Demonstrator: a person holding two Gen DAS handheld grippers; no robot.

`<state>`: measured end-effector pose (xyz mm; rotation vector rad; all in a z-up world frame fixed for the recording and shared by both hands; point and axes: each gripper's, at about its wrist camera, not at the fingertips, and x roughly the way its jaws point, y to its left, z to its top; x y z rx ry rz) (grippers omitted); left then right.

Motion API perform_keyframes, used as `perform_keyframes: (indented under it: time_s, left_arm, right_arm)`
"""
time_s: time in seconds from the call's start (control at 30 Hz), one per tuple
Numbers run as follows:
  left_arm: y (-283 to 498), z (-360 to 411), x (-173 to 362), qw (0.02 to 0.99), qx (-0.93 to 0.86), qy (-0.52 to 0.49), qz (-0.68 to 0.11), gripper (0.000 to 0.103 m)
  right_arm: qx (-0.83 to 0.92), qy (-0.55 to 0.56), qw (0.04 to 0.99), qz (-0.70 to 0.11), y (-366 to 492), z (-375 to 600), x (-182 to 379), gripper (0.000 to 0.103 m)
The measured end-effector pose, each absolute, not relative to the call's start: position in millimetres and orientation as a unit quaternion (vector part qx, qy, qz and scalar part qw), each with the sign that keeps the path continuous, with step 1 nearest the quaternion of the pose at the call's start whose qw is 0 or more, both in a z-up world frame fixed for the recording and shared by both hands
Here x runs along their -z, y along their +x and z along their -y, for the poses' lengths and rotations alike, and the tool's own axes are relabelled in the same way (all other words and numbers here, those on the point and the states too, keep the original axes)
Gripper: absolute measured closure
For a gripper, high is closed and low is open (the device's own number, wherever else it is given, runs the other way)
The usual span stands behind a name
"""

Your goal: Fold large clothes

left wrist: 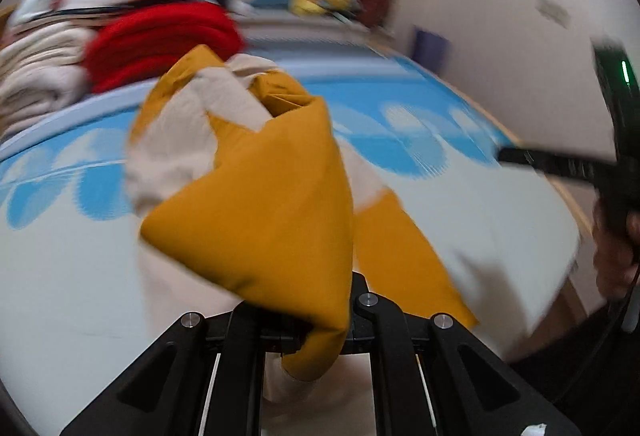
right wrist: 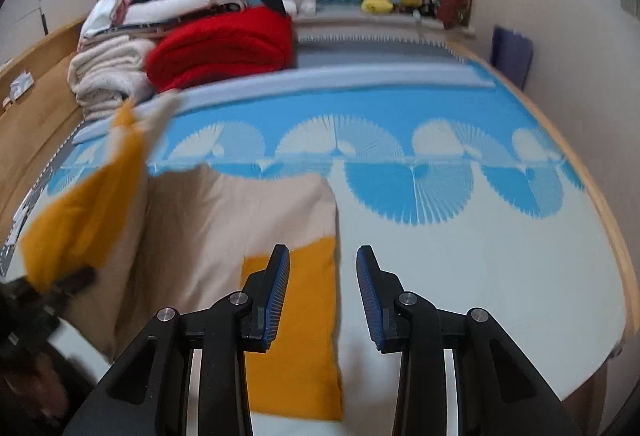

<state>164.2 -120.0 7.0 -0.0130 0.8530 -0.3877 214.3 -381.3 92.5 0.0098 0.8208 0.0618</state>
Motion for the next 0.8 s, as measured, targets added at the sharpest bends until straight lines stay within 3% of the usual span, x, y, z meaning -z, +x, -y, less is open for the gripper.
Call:
perform_keyframes:
  time_s: [0.13,0.3,0.4,0.57,0.8]
  left_arm:
    - [173.8,156.5,35.5,0.852,0.225,0.002,-0.473,0.096]
    - [179.9,164.5,59.8,0.834,0.229,0.005,-0.503,0.094]
    - [179.8,159.4,56.9,0.828,0.232,-0.015,-0.511,0.086]
    - [166.4,159.7,43.7,0.823,0.246,-0.035,-0.511,0.060]
    - [147.9,139.6,23.4,0.828,0.256,-0.035,-0.497,0.057]
  right_arm:
    - [-0.057,0.031,0.903,-0.425,216.3,393.3,-81.7,0.066]
    - [-0.091,0.075,0.879,-0.463,222.5,395.1,-58.2,0.056]
    - [-0.106,0.091,0.869,-0.475,231.8,384.5,-47.3,0.053]
    - [-0.131,0.120,0.839,-0.514,244.9,363.7,-24.5,0.047]
    - [-0.138,0.135,0.809,-0.555,261.5,343.5,3.1,0.044]
